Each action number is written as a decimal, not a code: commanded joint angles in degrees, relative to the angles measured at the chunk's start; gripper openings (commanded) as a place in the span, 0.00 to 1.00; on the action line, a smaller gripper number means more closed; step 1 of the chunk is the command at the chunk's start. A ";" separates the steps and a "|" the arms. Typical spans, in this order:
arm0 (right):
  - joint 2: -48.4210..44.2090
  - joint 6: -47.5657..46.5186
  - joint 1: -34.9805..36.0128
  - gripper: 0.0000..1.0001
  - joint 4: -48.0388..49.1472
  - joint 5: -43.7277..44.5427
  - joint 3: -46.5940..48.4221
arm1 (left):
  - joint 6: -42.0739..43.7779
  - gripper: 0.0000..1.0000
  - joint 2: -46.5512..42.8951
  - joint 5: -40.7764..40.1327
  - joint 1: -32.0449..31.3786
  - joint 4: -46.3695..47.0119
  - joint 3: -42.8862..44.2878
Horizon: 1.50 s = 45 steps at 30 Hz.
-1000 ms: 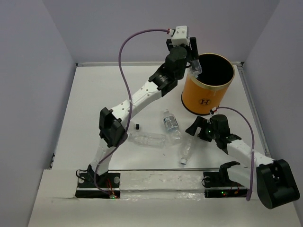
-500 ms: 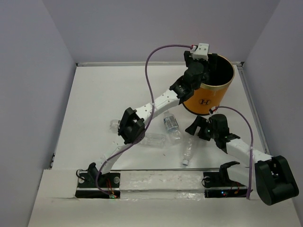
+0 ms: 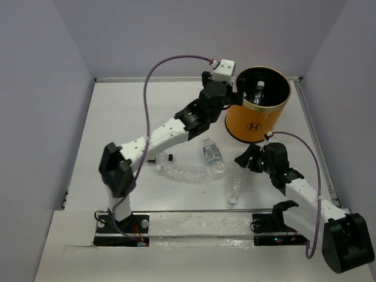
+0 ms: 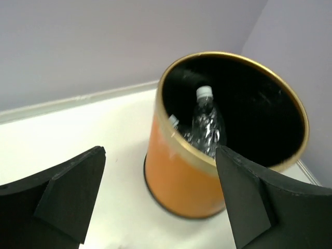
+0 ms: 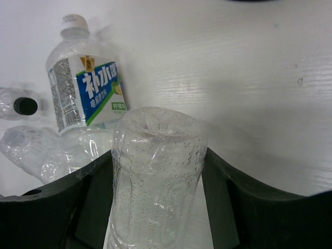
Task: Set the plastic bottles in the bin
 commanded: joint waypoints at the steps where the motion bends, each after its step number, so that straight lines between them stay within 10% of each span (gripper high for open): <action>1: -6.70 -2.52 0.29 0.49 -5.71 2.84 3.92 | -9.78 0.99 -18.18 -3.04 0.78 -4.21 -22.19; 11: -20.43 -5.25 0.82 0.47 -9.87 -2.27 23.31 | -29.75 0.99 -30.95 9.78 5.70 -9.59 -46.52; 26: 7.66 -32.22 0.82 0.44 10.26 34.81 57.00 | -32.13 0.99 -20.67 20.33 5.70 -2.74 -47.67; 39: 26.59 -47.80 -1.72 0.45 20.64 40.98 64.23 | -30.72 0.99 -11.18 21.91 5.70 -1.85 -43.27; 45: 25.72 -44.90 -1.73 0.76 22.24 39.06 57.90 | -30.37 0.99 -8.36 21.22 5.26 -2.47 -41.87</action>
